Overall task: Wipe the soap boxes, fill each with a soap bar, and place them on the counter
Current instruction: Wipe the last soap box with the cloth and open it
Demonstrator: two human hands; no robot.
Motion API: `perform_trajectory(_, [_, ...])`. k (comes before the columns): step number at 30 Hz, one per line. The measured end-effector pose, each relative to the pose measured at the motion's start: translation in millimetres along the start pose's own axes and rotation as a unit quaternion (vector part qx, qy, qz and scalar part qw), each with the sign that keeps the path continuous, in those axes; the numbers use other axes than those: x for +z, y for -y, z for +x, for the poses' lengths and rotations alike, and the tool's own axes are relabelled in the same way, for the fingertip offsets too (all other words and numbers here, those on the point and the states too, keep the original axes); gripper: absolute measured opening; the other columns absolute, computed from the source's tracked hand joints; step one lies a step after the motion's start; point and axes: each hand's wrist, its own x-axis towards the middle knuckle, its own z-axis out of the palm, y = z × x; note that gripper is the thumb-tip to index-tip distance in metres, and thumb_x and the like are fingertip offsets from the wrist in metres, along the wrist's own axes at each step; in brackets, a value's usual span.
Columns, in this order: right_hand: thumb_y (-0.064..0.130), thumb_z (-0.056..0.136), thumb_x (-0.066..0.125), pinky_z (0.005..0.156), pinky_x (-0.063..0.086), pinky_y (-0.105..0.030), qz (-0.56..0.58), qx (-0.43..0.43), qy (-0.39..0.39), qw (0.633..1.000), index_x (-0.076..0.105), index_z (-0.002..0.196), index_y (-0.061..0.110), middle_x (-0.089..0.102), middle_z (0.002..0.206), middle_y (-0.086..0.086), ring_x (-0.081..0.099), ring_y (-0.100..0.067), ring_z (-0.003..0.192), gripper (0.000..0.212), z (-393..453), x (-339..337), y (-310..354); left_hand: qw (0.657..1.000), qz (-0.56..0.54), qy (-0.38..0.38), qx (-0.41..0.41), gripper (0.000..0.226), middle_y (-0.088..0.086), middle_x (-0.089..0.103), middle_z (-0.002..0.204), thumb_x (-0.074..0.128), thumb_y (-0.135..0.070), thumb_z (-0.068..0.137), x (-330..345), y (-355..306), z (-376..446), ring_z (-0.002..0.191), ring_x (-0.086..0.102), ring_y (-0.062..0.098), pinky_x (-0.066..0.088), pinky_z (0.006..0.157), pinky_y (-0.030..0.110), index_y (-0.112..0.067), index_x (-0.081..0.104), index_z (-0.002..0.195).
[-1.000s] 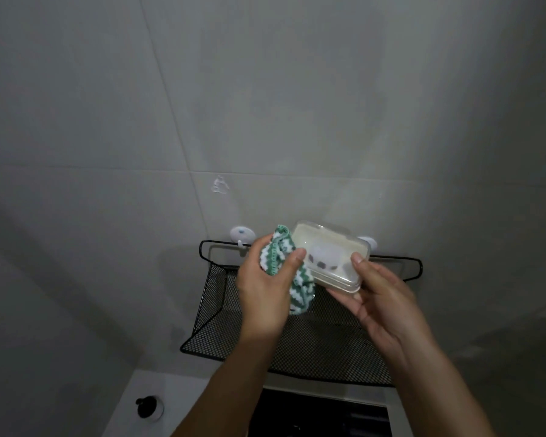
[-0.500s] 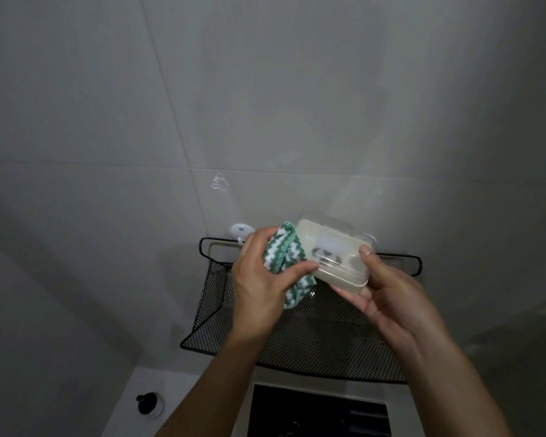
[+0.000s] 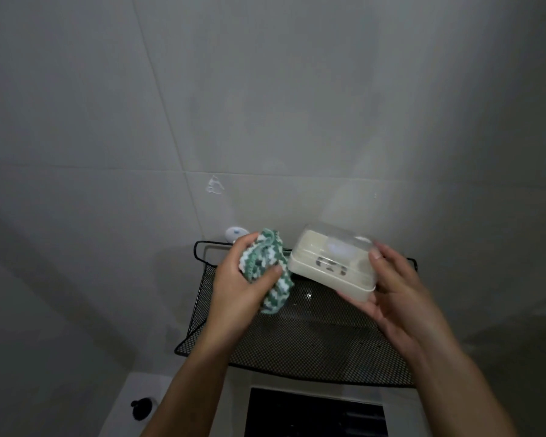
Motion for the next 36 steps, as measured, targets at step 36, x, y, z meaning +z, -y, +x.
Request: perform_trajectory(36, [0.012,0.088,0.073,0.072,0.062,-0.039,-0.271,-0.152,0.074,0.948,0.068,0.105,0.011,0.078,0.094,-0.006,0.076,-0.022,0.087,0.017,21,0,-8,0.965,0.209,0.115,0.107,0.058,-0.018,0.043,0.138,0.052,-0.037,0.087,4,-32,-9,0.126,0.043,-0.007,0.036,0.100,0.008,-0.031,0.046,0.145])
